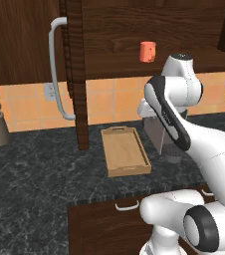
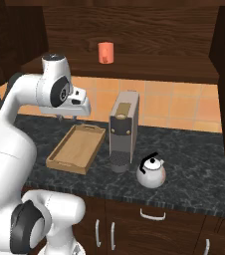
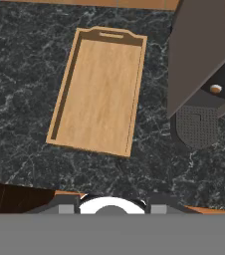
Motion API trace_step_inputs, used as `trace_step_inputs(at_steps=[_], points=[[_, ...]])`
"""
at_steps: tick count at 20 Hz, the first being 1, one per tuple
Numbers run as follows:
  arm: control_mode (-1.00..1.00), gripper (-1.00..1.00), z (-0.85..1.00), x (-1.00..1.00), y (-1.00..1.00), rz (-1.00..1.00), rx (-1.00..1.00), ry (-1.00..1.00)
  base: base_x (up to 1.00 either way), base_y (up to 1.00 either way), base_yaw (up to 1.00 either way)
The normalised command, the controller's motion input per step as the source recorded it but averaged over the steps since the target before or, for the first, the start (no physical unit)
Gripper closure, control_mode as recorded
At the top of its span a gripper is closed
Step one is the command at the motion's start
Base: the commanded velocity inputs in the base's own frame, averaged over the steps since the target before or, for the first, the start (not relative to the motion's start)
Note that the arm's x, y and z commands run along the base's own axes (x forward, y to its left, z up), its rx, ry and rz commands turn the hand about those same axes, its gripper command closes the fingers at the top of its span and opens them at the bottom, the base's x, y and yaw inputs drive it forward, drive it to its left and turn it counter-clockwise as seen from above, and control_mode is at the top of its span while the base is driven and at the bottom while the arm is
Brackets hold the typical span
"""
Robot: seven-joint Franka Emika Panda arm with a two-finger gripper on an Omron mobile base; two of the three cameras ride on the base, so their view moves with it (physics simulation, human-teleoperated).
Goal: Pick the kettle from the counter and place it on the tray. Then pick the mug from the cabinet and place it on the tray. Then close the cabinet doors.
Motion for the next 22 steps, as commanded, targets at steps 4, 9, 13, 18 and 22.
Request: trace_step_inputs(at_steps=[4,9,13,18,22], points=[[-1.00,-1.00,-0.03,-0.10,-0.07,0.00,0.02,0.00,0.00,0.00,0.00],[-1.00,-1.00,-0.12,-0.57,-0.38,0.00,0.05,-0.11,0.00,0.00,0.00],[-1.00,-1.00,-0.10,-0.47,-0.53,-0.11,0.01,-0.11,0.00,0.00,0.00],[-1.00,-1.00,-0.15,-0.25,-0.53,-0.18,-0.07,0.00,0.00,0.00,0.00],[-1.00,-1.00,-0.21,-0.18,-0.59,-0.23,-0.15,0.00,0.00,0.00,0.00]])
